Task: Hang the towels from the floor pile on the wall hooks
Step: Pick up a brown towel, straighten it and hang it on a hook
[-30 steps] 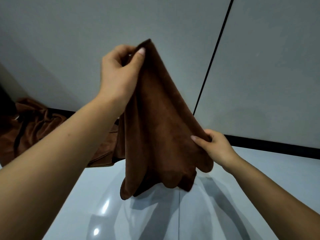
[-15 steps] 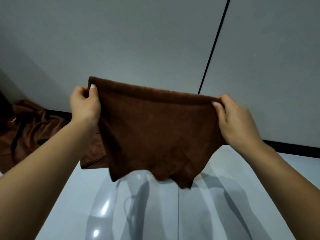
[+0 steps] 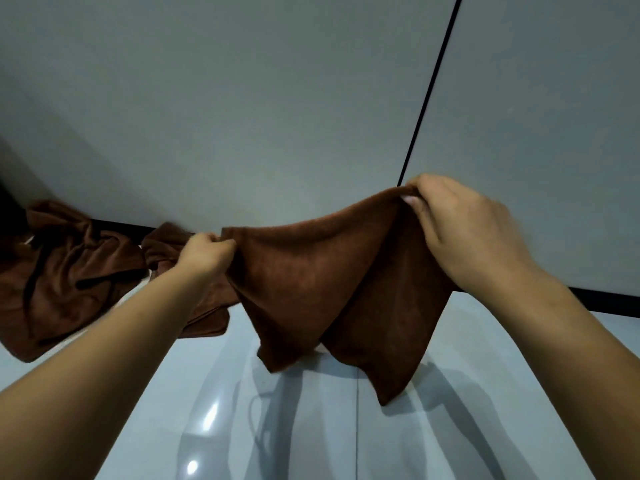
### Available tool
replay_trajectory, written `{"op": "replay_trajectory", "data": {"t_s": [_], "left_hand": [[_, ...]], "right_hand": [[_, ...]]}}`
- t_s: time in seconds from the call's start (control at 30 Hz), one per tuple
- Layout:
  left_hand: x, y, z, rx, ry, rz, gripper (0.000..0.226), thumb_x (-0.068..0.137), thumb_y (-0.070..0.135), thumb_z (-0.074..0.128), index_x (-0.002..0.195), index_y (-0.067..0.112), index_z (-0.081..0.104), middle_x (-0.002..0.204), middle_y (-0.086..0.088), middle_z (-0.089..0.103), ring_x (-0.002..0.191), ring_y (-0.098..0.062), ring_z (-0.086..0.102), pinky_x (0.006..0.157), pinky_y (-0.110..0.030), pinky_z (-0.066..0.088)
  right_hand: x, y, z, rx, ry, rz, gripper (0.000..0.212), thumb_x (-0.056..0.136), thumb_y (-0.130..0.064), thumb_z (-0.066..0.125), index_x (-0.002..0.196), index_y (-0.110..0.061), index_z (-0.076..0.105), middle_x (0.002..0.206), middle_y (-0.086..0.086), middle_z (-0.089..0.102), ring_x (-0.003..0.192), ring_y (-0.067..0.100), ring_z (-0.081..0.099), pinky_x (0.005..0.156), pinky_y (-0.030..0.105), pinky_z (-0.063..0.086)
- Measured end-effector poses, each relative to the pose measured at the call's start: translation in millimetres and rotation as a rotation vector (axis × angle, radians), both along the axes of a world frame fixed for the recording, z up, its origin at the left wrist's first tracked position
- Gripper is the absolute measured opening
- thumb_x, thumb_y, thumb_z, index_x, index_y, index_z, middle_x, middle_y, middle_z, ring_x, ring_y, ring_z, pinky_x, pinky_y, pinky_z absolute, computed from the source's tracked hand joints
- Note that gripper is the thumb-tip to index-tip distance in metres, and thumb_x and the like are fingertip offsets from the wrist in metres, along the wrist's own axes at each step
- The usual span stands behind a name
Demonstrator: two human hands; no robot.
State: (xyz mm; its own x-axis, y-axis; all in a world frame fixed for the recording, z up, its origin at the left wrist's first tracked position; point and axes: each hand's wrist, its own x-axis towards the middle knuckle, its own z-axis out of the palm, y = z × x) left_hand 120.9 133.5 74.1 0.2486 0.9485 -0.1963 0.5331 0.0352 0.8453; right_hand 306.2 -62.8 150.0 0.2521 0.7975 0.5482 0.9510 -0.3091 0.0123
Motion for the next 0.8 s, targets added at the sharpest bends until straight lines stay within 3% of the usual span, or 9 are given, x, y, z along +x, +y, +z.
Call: {"op": "replay_trajectory", "data": {"t_s": [0.07, 0.17, 0.23, 0.3, 0.37, 0.5, 0.67, 0.73, 0.8], "left_hand": [[8.5, -12.8, 1.7, -0.082, 0.042, -0.146, 0.016, 0.093, 0.006, 0.05, 0.077, 0.003, 0.053, 0.065, -0.007, 0.046, 0.057, -0.016, 0.044, 0.049, -0.023, 0.037], [24.0, -30.9, 9.8, -0.098, 0.018, -0.34, 0.016, 0.09, 0.0, 0.052, 0.078, 0.011, 0.05, 0.065, -0.001, 0.045, 0.048, -0.003, 0.043, 0.035, -0.011, 0.033], [35.3, -39.7, 19.9, -0.083, -0.045, -0.426, 0.018, 0.088, 0.0, 0.054, 0.101, 0.013, 0.054, 0.089, 0.0, 0.055, 0.07, -0.007, 0.053, 0.043, -0.011, 0.038], [45.4, -50.6, 30.6, -0.047, -0.125, -0.541, 0.038, 0.088, -0.003, 0.052, 0.122, 0.015, 0.053, 0.116, 0.001, 0.053, 0.095, -0.009, 0.051, 0.054, -0.009, 0.04], [54.6, -64.0, 42.0, 0.006, -0.215, -0.62, 0.037, 0.085, -0.007, 0.05, 0.113, 0.014, 0.06, 0.113, 0.0, 0.059, 0.095, -0.009, 0.055, 0.062, -0.006, 0.045], [63.6, -77.9, 50.1, -0.016, -0.348, -0.667, 0.017, 0.077, -0.006, 0.052, 0.077, 0.01, 0.058, 0.074, -0.007, 0.058, 0.073, -0.017, 0.056, 0.066, -0.024, 0.046], [56.9, -76.7, 44.3, -0.055, -0.311, -0.671, 0.019, 0.087, 0.006, 0.057, 0.069, 0.009, 0.051, 0.059, -0.003, 0.048, 0.05, -0.009, 0.047, 0.044, -0.012, 0.034], [51.6, -73.1, 38.7, -0.103, -0.305, -0.659, 0.031, 0.086, 0.021, 0.065, 0.063, 0.014, 0.046, 0.058, -0.002, 0.05, 0.052, -0.011, 0.049, 0.047, -0.014, 0.038], [47.8, -68.4, 31.1, -0.126, -0.328, -0.62, 0.037, 0.081, 0.034, 0.068, 0.063, 0.016, 0.042, 0.064, -0.004, 0.052, 0.061, -0.017, 0.052, 0.058, -0.023, 0.043]], "right_hand": [[-5.0, 0.5, 2.6, -0.017, -0.005, 0.033, 0.038, 0.095, -0.035, 0.028, 0.107, -0.011, 0.055, 0.099, 0.008, 0.06, 0.083, 0.036, 0.059, 0.064, 0.038, 0.043], [-9.6, 2.5, 2.1, -0.045, -0.011, 0.062, 0.041, 0.094, -0.037, 0.025, 0.111, -0.013, 0.054, 0.103, 0.006, 0.06, 0.087, 0.035, 0.059, 0.066, 0.038, 0.043], [-11.5, 4.1, 0.5, -0.05, -0.015, 0.092, 0.036, 0.098, -0.034, 0.028, 0.108, -0.012, 0.055, 0.098, 0.007, 0.06, 0.083, 0.035, 0.06, 0.062, 0.036, 0.043], [-12.8, 5.0, -1.1, -0.047, -0.026, 0.116, 0.029, 0.099, -0.029, 0.035, 0.101, -0.01, 0.057, 0.089, 0.009, 0.062, 0.072, 0.035, 0.061, 0.055, 0.032, 0.04], [-13.6, 5.5, -1.7, -0.054, -0.026, 0.114, 0.026, 0.098, -0.028, 0.038, 0.1, -0.01, 0.057, 0.087, 0.009, 0.062, 0.069, 0.035, 0.061, 0.054, 0.03, 0.037], [-13.0, 4.5, 0.1, -0.05, -0.022, 0.096, 0.026, 0.097, -0.026, 0.04, 0.105, -0.01, 0.057, 0.093, 0.009, 0.062, 0.076, 0.035, 0.061, 0.056, 0.03, 0.036], [-9.5, 0.9, 3.8, -0.023, -0.017, 0.058, 0.032, 0.097, -0.031, 0.033, 0.109, -0.013, 0.056, 0.099, 0.005, 0.061, 0.085, 0.033, 0.059, 0.063, 0.036, 0.044], [-6.8, -0.7, 6.4, 0.007, -0.018, 0.048, 0.031, 0.097, -0.03, 0.034, 0.108, -0.013, 0.056, 0.099, 0.005, 0.061, 0.085, 0.032, 0.058, 0.062, 0.034, 0.042], [-4.3, -2.1, 9.5, 0.031, -0.02, 0.038, 0.028, 0.097, -0.029, 0.036, 0.105, -0.012, 0.057, 0.096, 0.006, 0.061, 0.083, 0.032, 0.058, 0.06, 0.031, 0.035]]}}
